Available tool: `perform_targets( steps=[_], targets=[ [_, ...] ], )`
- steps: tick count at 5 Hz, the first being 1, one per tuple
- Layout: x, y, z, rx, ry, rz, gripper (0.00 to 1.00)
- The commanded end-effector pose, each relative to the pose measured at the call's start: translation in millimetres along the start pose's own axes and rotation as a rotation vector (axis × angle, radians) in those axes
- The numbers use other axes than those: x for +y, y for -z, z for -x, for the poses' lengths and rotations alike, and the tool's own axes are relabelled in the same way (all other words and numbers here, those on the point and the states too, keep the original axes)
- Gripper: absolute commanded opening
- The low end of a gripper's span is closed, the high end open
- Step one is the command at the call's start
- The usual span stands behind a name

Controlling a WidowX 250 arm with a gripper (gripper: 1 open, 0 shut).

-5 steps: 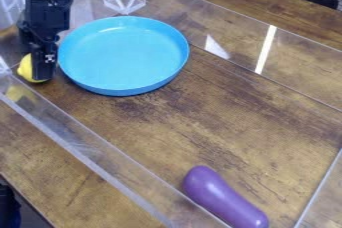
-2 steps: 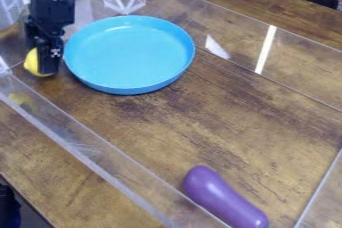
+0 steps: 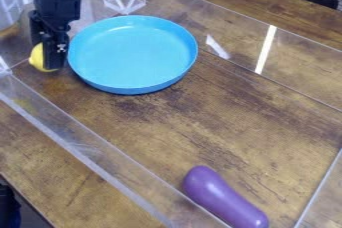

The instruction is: Put the lemon on the blue tray

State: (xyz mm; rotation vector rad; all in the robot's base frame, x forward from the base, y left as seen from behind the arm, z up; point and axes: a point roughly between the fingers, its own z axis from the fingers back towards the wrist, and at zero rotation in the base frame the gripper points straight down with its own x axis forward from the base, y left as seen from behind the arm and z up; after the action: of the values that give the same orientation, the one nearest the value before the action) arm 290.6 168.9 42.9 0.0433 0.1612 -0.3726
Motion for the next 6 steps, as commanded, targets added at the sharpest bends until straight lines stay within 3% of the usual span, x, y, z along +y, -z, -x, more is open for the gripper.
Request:
perform_targets(
  steps=[1,6],
  targets=[
    [3,-15.8,-12.3,-0.027,0.023,-0.05,0.0],
    [5,-28.4,-16.2,-0.006,0.02,-0.073,0.0]
  ],
)
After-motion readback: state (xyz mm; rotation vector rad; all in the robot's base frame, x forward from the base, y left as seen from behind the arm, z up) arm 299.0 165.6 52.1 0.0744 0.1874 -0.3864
